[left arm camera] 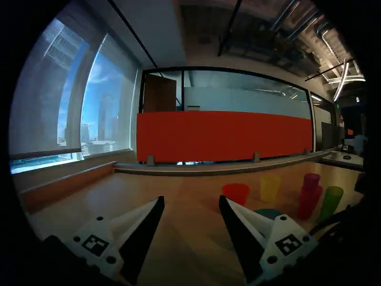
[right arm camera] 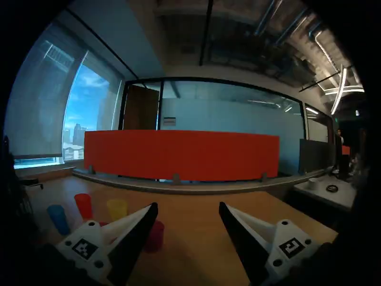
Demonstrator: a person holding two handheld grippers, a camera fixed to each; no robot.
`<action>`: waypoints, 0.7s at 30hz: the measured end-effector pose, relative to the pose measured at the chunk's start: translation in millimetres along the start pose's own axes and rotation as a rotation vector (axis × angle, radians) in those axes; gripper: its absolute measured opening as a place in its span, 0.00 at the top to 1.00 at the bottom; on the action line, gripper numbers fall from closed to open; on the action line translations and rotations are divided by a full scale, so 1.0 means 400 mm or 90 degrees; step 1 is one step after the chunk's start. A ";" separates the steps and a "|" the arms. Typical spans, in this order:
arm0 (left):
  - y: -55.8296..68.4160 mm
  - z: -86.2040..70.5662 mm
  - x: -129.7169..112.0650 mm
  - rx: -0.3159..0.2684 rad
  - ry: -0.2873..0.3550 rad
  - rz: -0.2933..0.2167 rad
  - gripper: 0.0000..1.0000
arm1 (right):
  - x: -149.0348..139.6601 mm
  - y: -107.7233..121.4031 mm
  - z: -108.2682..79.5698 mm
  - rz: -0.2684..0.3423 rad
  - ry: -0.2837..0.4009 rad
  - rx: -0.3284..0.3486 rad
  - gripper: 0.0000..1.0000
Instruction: Pour water
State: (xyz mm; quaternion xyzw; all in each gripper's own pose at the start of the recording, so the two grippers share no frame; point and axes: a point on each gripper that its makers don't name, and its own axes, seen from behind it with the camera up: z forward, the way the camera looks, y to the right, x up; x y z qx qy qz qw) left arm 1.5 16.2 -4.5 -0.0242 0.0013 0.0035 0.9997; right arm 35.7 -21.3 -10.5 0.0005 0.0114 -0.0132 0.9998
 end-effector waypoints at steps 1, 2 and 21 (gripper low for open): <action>0.000 0.000 0.000 0.000 0.000 0.000 0.16 | -0.002 -0.001 0.003 -0.001 0.002 0.000 0.01; 0.000 0.000 0.000 0.000 0.000 0.000 0.16 | -0.004 -0.002 0.005 -0.001 0.003 0.000 0.01; 0.000 0.001 -0.001 0.000 0.000 0.000 0.16 | -0.073 0.010 0.015 0.031 0.020 0.005 0.01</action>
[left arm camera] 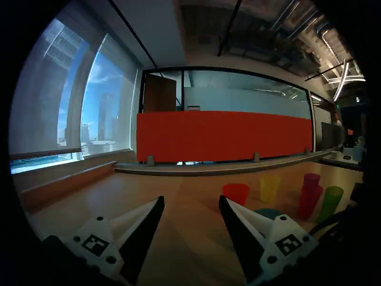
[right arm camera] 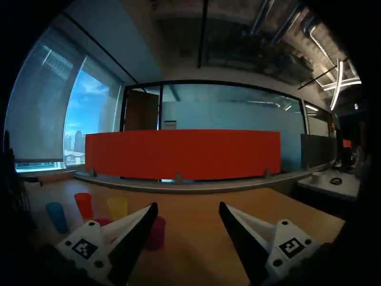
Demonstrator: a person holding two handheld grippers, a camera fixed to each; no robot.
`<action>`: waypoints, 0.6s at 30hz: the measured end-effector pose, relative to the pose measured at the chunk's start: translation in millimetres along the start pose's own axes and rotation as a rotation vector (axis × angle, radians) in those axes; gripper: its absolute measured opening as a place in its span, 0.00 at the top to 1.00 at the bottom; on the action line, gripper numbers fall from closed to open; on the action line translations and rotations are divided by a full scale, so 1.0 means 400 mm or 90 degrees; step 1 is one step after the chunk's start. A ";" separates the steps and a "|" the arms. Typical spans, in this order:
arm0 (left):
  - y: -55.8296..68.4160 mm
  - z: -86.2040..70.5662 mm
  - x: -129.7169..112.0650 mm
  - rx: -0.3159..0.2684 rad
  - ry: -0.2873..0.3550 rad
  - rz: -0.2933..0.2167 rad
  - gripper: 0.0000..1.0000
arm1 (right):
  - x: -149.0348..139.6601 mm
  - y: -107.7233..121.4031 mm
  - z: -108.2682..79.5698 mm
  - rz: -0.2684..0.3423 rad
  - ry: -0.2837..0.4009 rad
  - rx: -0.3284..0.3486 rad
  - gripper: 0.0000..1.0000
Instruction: Pour water
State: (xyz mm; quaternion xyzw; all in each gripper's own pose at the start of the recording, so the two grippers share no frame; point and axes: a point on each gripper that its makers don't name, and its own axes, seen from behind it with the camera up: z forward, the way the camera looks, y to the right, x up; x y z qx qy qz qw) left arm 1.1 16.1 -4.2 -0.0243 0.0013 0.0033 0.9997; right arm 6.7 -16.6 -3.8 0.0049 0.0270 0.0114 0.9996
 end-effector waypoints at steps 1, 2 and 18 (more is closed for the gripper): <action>0.000 0.000 0.000 0.000 0.000 0.000 0.16 | -0.002 0.002 0.001 0.003 0.000 0.000 0.01; 0.001 0.000 0.000 0.000 0.000 0.000 0.16 | -0.004 0.004 0.001 0.005 0.000 0.000 0.01; 0.000 0.000 0.000 0.000 0.000 0.000 0.16 | -0.052 0.012 0.007 -0.004 -0.017 -0.002 0.01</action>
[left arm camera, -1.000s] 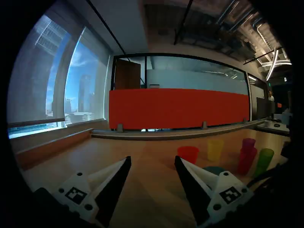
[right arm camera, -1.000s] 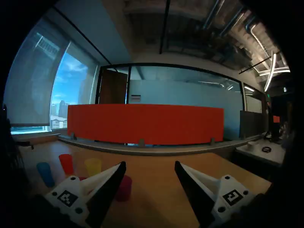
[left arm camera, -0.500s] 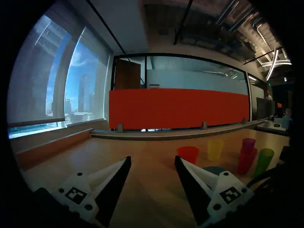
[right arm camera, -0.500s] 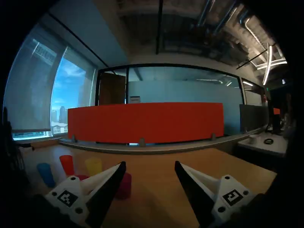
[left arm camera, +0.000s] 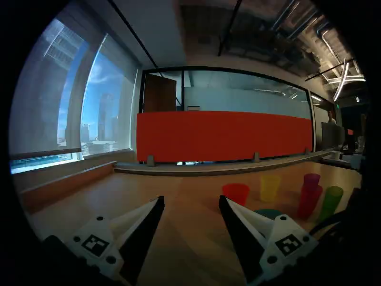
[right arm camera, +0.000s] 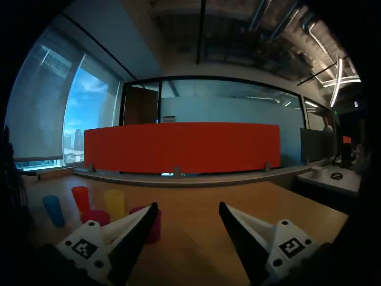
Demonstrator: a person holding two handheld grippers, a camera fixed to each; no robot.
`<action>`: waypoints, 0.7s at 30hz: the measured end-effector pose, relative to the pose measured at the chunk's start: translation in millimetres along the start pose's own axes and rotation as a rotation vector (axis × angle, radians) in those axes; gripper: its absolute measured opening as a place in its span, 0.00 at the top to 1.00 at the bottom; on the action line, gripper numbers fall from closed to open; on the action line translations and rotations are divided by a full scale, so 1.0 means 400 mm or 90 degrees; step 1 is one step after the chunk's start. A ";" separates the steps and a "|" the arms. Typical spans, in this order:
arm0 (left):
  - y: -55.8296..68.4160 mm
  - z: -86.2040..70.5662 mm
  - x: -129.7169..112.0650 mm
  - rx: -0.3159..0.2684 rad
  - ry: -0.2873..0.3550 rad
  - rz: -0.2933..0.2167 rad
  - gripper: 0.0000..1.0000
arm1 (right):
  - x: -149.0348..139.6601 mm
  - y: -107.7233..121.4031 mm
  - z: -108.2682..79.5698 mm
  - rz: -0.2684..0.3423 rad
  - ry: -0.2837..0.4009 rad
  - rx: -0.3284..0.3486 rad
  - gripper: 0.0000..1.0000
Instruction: Pour water
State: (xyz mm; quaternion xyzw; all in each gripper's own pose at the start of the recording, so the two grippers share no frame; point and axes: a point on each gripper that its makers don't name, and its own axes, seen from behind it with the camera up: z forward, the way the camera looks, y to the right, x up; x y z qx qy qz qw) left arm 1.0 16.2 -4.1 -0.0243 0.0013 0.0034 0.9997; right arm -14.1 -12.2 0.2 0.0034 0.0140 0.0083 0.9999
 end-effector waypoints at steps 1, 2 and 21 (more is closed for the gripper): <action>0.000 0.000 0.000 0.000 0.000 0.000 0.16 | 0.000 -0.001 0.000 -0.001 0.000 0.001 0.01; 0.000 0.000 0.000 0.000 0.000 0.000 0.16 | 0.000 -0.001 0.001 -0.001 0.001 0.001 0.01; -0.001 0.000 0.000 0.000 0.000 0.000 0.16 | -0.036 0.020 0.011 -0.007 -0.008 -0.010 0.01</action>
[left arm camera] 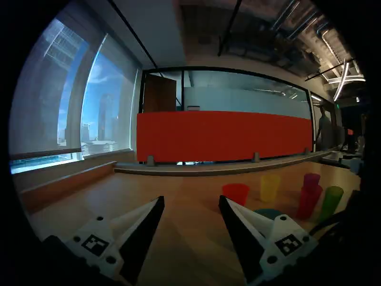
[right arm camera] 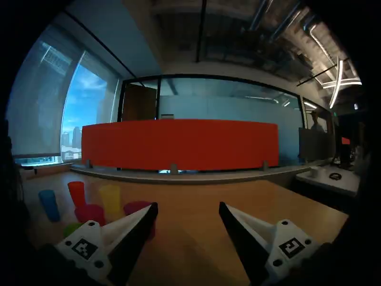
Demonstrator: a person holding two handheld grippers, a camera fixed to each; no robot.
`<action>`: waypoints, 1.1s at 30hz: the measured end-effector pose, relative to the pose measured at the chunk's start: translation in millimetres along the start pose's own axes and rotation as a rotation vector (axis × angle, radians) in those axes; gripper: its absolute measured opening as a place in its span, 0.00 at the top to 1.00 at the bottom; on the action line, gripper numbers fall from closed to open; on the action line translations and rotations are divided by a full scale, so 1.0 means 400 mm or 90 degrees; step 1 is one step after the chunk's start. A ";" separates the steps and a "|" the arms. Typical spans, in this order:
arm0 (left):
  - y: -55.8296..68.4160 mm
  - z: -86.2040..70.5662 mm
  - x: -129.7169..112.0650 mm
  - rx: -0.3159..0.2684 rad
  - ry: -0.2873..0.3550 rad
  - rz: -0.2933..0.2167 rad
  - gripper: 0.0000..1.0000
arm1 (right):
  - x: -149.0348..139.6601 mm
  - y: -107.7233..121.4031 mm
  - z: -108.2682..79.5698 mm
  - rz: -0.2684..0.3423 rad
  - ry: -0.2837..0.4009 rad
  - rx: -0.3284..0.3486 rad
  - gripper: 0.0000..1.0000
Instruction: Pour water
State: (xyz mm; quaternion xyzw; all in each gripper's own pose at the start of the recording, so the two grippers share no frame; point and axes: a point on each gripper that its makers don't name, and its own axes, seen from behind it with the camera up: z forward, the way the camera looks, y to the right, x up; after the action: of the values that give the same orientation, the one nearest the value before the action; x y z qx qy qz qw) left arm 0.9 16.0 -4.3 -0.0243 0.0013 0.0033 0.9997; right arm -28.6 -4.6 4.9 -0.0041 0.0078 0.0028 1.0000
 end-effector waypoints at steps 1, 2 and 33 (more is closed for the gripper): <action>0.000 0.000 0.000 0.000 0.000 0.000 0.16 | 0.000 0.000 0.000 0.000 -0.001 0.000 0.01; -0.001 0.000 0.000 0.000 0.000 0.000 0.16 | 0.000 0.000 0.001 0.000 -0.001 -0.001 0.01; 0.001 0.001 0.001 0.000 0.000 0.000 0.16 | -0.002 0.008 -0.002 0.002 -0.005 -0.010 0.01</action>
State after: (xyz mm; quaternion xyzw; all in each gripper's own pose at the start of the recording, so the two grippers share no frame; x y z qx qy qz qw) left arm 1.4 16.5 -4.0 -0.0242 0.0014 0.0035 0.9997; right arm -29.3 -1.3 4.3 -0.0117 0.0042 0.0043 0.9999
